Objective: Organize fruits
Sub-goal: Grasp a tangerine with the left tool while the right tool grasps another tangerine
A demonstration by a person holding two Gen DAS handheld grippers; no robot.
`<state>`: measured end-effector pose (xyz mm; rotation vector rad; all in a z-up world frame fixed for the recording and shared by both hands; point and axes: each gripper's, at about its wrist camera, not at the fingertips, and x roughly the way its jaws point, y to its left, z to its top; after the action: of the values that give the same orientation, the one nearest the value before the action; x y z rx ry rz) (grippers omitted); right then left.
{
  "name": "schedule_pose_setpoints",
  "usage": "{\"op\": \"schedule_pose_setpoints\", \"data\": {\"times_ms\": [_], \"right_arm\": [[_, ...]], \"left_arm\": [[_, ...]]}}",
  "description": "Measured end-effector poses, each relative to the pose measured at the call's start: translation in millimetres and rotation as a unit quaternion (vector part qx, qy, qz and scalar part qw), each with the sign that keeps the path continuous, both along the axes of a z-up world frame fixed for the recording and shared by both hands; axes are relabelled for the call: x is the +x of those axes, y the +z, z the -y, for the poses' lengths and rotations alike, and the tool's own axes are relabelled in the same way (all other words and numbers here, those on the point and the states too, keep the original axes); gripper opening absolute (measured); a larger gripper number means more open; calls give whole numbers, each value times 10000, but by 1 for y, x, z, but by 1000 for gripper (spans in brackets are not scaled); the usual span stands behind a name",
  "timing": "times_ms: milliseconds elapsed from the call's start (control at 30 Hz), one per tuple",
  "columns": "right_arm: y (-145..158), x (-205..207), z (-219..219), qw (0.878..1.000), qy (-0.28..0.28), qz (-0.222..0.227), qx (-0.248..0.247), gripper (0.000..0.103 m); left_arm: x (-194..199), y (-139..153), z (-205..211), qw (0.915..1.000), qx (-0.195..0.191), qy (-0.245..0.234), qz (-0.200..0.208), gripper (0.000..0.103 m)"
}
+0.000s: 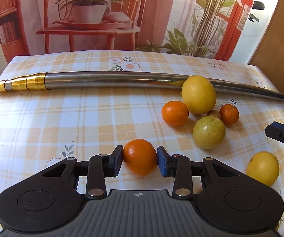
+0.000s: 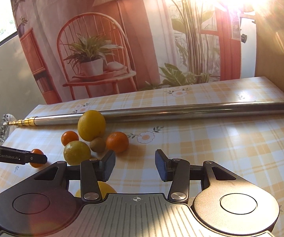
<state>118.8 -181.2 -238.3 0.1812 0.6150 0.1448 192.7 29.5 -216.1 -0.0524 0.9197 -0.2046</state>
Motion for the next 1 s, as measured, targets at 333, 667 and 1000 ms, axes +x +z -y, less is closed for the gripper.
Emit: {"op": "schedule_pose_setpoints", "data": {"times_ms": [333, 667, 1000], "right_arm": [[-7, 22, 0, 9959, 396, 773, -258, 42], [-20, 64, -20, 9935, 918, 642, -210, 42], [-36, 71, -29, 9927, 1179, 208, -132, 34]], "left_arm": [[-34, 29, -5, 9983, -131, 212, 533, 39], [-44, 34, 0, 9976, -183, 298, 595, 39], [-46, 32, 1, 9977, -166, 236, 612, 39]]}}
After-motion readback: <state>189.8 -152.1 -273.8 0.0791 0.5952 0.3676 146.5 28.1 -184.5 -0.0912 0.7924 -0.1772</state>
